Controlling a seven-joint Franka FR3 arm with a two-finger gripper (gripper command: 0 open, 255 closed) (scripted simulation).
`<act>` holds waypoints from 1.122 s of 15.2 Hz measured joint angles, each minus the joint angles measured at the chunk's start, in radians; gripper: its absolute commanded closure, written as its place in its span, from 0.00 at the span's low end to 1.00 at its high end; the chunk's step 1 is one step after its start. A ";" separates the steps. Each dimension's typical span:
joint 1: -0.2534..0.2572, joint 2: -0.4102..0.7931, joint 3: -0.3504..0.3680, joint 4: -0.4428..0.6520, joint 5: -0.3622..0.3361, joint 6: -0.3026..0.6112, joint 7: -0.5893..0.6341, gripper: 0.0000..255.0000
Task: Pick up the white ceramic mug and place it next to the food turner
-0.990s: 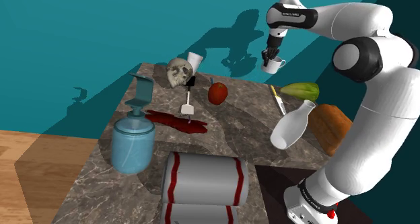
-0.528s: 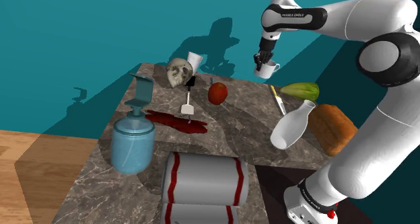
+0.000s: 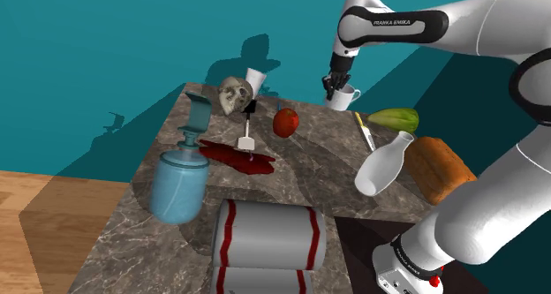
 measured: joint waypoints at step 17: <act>0.180 -0.132 0.200 -0.162 0.038 0.007 0.369 1.00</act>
